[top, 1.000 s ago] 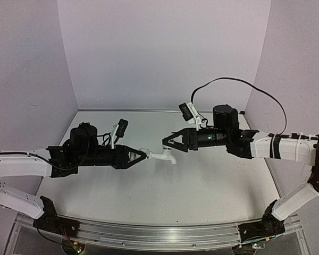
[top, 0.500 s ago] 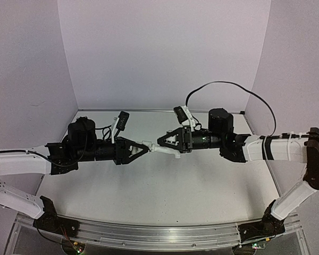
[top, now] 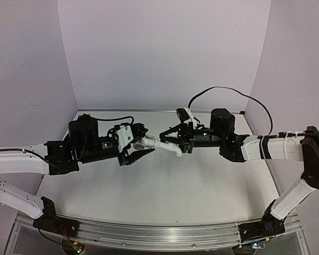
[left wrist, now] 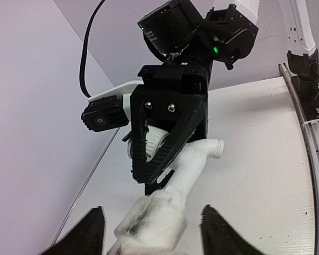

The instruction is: Install the water faucets

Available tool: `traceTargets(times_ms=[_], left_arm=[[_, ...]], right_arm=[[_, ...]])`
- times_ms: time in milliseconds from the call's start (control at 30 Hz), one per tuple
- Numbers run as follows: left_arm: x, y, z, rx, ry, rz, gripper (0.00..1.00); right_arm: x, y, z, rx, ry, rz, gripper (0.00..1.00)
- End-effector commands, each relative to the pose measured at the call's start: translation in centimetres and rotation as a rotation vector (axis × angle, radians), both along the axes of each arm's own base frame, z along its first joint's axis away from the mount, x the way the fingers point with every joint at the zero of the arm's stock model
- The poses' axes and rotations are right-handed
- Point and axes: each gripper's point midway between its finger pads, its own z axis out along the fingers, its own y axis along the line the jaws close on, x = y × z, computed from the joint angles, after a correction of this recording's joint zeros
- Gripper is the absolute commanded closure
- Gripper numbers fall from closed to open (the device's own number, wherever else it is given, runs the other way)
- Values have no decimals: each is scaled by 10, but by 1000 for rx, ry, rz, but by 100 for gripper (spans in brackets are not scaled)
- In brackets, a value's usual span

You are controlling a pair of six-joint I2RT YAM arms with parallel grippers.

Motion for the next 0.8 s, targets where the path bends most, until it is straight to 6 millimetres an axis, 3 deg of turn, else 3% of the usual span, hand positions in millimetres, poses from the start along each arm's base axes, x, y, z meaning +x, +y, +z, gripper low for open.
traceTargets(times_ms=[0,100,167,267,367,467,533,667,767], left_arm=[[-18,1,23,-79,66,-60,22],[-42,5,19,-183,363,-140,15],[-47,7,17,-257,567,-131,13],[-33,12,4,-359,823,-5,14],[-14,13,-17,-445,1025,143,15],[-11,6,-24,-443,1082,154,16],[-4,7,-21,-461,1087,173,16],[14,17,-21,-494,1066,249,17],[29,27,-30,-508,1052,346,17]], right_arm=[[18,-16,28,12,-138,-111,100],[27,-23,27,-107,-368,-155,100],[33,-26,26,-168,-463,-170,100],[38,-29,20,-235,-595,-172,100],[42,-30,10,-255,-604,-147,100],[41,-27,4,-259,-603,-120,100],[53,-37,-15,-368,-598,-184,100],[67,-77,-62,-664,-614,-287,100],[72,-114,-84,-867,-621,-380,100]])
